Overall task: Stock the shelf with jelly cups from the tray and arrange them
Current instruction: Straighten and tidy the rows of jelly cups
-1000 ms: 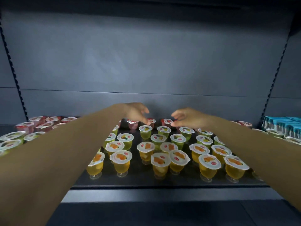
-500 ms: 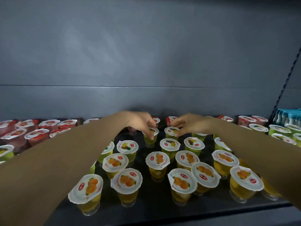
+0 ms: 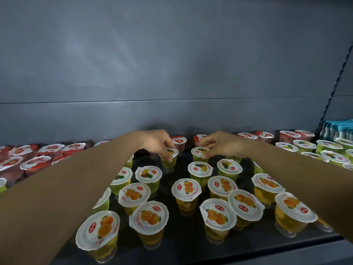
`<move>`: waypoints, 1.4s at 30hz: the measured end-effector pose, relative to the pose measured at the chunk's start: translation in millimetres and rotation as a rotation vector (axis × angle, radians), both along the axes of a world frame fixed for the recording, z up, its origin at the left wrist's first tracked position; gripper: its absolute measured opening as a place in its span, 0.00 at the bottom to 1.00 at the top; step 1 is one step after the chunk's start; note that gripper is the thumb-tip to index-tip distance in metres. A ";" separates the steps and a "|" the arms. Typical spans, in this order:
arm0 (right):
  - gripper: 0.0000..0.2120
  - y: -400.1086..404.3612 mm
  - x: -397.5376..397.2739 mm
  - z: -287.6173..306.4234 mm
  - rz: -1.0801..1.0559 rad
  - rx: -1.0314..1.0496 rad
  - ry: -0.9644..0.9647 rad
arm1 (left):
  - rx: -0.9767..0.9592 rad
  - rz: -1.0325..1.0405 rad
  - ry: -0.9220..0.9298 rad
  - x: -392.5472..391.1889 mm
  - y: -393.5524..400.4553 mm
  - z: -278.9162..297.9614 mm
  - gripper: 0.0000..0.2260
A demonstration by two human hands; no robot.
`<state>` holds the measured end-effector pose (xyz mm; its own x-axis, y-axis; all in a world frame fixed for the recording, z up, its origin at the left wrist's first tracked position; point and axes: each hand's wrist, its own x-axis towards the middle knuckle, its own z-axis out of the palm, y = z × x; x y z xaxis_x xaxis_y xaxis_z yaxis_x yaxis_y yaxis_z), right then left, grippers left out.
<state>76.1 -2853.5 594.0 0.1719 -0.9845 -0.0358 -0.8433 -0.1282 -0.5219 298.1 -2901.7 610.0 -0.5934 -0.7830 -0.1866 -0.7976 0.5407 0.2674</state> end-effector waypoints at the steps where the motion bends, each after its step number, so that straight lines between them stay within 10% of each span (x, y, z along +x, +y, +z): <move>1: 0.23 -1.3 1.4 -0.3 0.001 -0.001 -0.006 | 0.005 0.002 0.000 4.0 -1.3 1.0 0.16; 42: 0.22 13.4 38.2 42.0 0.108 -0.063 0.206 | -0.059 0.095 -0.100 17.9 22.1 47.4 0.19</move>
